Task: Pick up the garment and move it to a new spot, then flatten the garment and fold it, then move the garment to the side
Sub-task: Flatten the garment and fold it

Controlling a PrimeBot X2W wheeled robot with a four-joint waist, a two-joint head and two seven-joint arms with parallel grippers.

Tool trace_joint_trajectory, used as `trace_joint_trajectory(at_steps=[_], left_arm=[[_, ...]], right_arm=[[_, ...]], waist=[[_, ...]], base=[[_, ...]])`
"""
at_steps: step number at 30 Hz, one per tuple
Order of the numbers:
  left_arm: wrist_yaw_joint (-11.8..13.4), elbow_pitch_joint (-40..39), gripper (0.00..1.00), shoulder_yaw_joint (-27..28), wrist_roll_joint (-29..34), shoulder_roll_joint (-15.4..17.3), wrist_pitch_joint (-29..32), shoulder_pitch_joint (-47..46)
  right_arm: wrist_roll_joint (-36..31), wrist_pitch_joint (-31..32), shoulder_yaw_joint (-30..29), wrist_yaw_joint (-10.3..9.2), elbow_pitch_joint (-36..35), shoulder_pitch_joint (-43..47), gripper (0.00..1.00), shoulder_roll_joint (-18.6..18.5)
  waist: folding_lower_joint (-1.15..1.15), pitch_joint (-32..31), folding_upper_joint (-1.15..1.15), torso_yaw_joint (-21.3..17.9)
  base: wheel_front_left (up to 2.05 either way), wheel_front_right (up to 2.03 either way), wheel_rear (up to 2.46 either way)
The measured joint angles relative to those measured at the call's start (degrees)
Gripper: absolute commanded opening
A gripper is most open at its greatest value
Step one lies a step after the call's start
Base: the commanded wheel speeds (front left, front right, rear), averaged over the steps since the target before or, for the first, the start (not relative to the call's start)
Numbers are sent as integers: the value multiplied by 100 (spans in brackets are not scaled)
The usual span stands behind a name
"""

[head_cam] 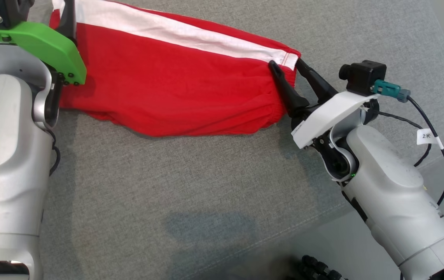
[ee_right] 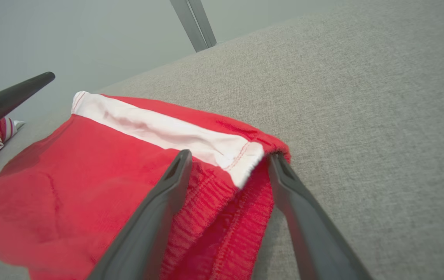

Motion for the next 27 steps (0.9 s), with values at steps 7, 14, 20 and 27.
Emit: trace_joint_trajectory(at_steps=[7,14,20,27], left_arm=[[0,434,100,25,-24,-157,-221,-15],[-130,1009,100,11,-258,-322,-207,302],[-227,1404,100,-33,-332,-345,-41,621],[-296,1746,100,-36,-502,-370,219,715]], right_arm=[[-33,-112,94,0,218,8,100,-303],[-51,-231,40,0,488,296,100,-549],[-47,-294,-25,0,561,528,100,-563],[-31,-301,-30,0,569,682,100,-584]], waist=[[0,-178,0,96],[0,-427,0,229],[0,-698,0,335],[0,-978,0,414]], base=[[0,0,0],[0,0,0],[0,0,0],[0,0,0]])
